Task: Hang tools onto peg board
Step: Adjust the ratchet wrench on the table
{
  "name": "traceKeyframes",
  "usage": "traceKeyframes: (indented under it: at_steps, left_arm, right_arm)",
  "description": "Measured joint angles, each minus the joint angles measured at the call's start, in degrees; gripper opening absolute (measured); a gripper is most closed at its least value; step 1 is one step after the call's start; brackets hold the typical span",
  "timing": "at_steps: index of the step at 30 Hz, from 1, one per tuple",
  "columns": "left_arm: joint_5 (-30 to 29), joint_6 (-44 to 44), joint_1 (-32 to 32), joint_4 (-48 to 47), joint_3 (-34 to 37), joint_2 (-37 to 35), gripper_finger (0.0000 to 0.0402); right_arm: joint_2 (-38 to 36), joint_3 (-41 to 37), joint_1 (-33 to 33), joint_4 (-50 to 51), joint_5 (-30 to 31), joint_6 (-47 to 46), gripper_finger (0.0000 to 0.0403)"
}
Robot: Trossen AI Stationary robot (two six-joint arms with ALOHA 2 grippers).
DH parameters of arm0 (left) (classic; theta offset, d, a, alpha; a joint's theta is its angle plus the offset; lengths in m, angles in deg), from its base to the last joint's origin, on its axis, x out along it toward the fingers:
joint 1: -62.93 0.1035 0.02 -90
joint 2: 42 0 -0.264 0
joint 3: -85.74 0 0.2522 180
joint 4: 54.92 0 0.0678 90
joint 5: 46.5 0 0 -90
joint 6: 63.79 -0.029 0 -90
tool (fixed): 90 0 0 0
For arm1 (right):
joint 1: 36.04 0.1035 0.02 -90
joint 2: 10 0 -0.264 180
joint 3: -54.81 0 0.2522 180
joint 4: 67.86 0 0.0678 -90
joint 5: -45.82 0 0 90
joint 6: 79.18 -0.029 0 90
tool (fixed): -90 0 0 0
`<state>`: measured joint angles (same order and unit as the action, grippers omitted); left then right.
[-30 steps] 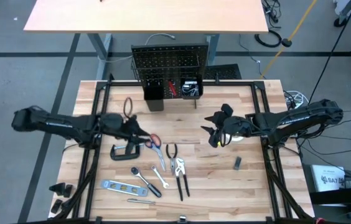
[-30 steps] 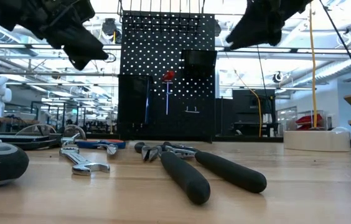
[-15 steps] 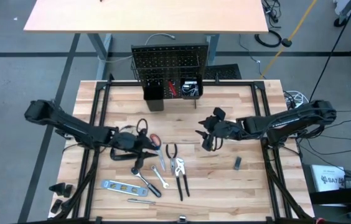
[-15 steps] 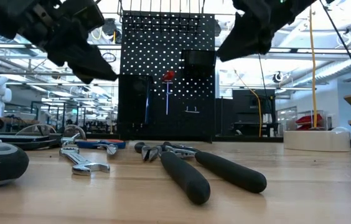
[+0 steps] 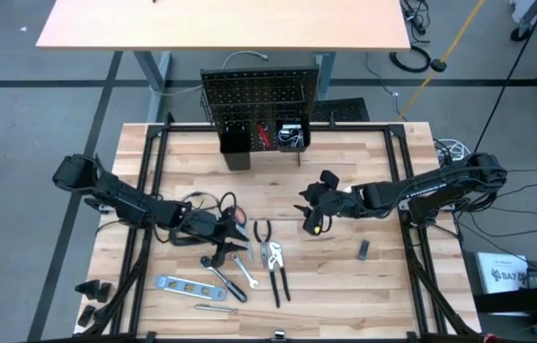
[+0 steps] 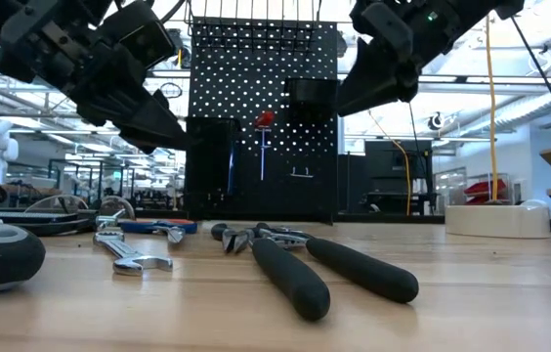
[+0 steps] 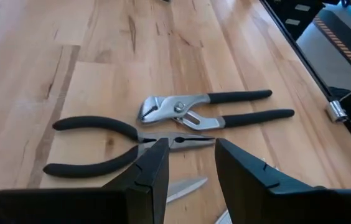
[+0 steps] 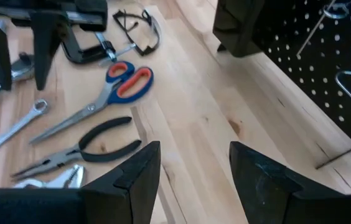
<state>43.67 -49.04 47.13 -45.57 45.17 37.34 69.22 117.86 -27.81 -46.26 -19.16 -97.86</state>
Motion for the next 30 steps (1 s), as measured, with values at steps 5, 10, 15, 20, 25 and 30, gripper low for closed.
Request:
traceKeyframes:
  at_steps: [5, 10, 15, 20, 25, 30]
  left_arm:
    - [2.2, 0.0, -0.3, 0.0, -0.1, -0.2, 0.0123]
    - [8.1, 0.0, -5.7, -7.3, -5.6, -0.5, 0.0123]
    - [5.8, 0.0, -11.5, -35.4, -15.7, -0.5, 0.0123]
    - [2.7, -0.4, -13.7, -43.9, -17.6, -0.4, 0.0123]
    - [2.6, -4.4, -14.8, -45.9, -17.6, 2.2, 0.0123]
    - [2.9, -8.8, -15.8, -46.5, -17.6, 5.9, 0.0123]
  right_arm:
    - [0.0, 0.0, 0.0, -0.3, 0.0, 0.0, 0.0185]
    - [0.0, 0.0, 0.0, -0.3, 0.0, 0.2, 0.0185]
    - [0.0, 0.0, 0.0, -0.3, 0.0, 1.8, 0.0185]
    - [0.0, 0.0, 0.0, -0.3, 0.0, 1.9, 0.0185]
    - [0.0, 0.0, 0.0, -0.3, -0.1, 1.8, 0.0185]
    - [0.0, 0.0, 0.0, -0.2, -0.1, 1.8, 0.0185]
